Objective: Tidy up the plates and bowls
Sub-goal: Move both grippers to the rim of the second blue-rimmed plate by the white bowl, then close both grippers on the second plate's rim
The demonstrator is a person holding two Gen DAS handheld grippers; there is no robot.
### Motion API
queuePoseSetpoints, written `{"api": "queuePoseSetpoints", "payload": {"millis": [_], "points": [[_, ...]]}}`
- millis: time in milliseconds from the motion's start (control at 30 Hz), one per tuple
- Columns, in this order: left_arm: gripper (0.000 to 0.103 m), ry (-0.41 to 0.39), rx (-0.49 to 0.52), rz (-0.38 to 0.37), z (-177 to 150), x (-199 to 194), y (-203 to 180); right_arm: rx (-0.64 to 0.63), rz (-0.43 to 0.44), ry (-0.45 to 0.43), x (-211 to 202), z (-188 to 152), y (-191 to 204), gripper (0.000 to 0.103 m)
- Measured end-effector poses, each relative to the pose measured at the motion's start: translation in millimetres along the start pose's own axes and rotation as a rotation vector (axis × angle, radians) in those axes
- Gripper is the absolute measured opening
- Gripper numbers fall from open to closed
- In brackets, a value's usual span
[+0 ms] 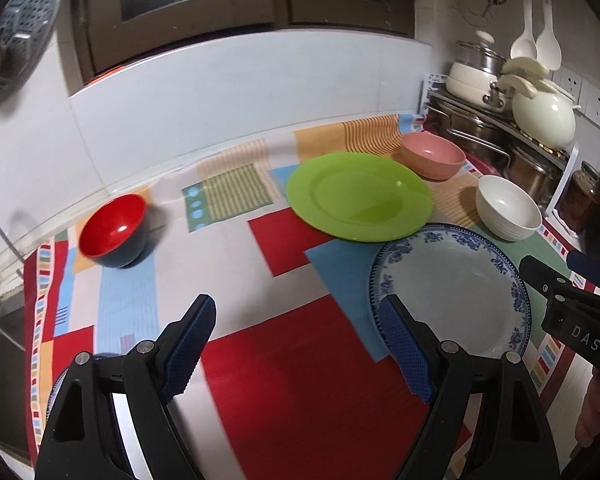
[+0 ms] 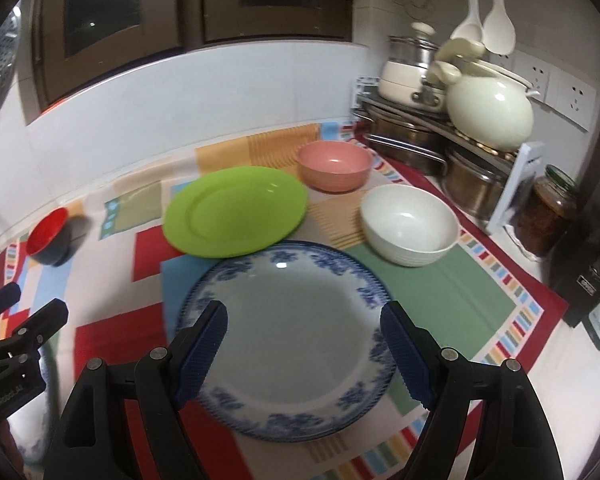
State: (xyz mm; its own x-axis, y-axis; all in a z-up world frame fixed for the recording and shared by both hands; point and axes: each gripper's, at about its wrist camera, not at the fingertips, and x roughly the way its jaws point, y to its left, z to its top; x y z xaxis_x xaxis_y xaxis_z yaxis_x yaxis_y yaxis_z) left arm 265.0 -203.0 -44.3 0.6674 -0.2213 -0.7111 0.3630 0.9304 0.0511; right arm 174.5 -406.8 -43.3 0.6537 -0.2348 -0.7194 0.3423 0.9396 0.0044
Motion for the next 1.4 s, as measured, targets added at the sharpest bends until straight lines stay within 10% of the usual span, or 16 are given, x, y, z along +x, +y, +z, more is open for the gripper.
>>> {"api": "queuePoseSetpoints", "payload": {"millis": [1400], "points": [[0.067, 0.281, 0.051, -0.100, 5, 133, -74, 0.094, -0.058, 0.241, 117, -14, -76, 0.073]]}}
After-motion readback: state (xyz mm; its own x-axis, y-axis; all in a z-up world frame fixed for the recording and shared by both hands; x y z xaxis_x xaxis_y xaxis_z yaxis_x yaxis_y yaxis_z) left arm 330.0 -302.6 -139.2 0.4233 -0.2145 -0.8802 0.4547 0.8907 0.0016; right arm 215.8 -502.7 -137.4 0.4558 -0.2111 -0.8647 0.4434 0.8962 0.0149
